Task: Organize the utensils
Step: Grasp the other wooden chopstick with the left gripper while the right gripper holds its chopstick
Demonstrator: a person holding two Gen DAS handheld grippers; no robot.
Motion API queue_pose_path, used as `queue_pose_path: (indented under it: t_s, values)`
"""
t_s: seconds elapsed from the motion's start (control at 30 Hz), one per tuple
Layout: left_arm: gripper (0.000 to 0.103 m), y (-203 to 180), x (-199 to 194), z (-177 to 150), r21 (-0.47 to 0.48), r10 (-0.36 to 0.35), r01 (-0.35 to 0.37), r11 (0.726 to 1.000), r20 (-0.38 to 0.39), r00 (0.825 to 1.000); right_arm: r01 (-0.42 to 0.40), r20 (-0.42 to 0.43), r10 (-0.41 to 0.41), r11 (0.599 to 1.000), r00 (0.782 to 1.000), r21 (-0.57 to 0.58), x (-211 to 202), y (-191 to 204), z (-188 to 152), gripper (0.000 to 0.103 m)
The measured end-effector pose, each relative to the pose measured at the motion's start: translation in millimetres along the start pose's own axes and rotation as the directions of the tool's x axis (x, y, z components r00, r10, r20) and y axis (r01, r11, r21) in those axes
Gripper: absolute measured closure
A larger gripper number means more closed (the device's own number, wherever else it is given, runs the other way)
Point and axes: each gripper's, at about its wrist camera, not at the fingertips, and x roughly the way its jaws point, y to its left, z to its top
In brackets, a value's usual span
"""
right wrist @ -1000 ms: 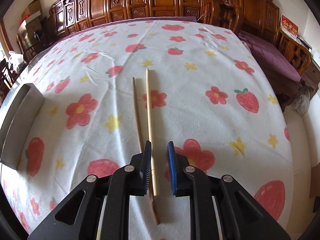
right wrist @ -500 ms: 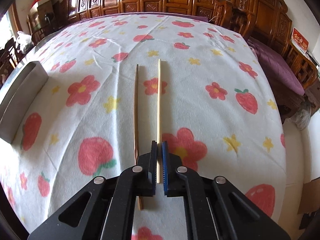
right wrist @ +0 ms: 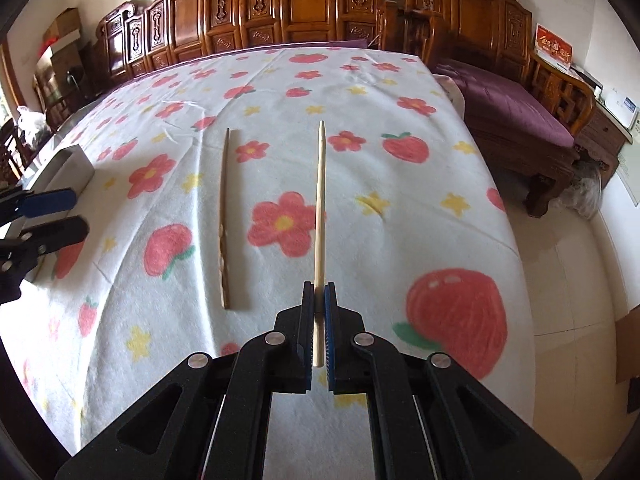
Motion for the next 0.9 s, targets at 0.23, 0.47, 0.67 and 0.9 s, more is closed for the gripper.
queue_pose_path:
  t_s: [0.23, 0.47, 0.67, 0.9]
  values:
    - [0.054, -27.6, 35.3, 22.9, 0.002, -0.008, 0.008, 1.0, -0.034, 0.999, 0.0, 0.006, 0.0, 1.0, 1.0, 0.019, -1.6, -13.1, -9.8, 0.097]
    - [0.056, -40.4, 66.1, 39.9, -0.04, -0.037, 0.034, 0.999, -0.075, 0.997, -0.002, 0.004, 0.002, 0.999, 1.0, 0.052, 1.9, -22.0, -14.4, 0.097]
    - [0.063, -47.0, 87.6, 45.8, -0.095, -0.047, 0.036, 0.995, -0.122, 0.991, -0.009, 0.009, 0.009, 0.998, 1.0, 0.057, 3.6, -21.5, -15.3, 0.097]
    - [0.088, -53.1, 89.3, 43.8, -0.055, 0.014, -0.02, 0.998, -0.116, 0.993, -0.011, 0.024, 0.01, 0.999, 1.0, 0.048, -2.7, -17.1, -12.4, 0.097]
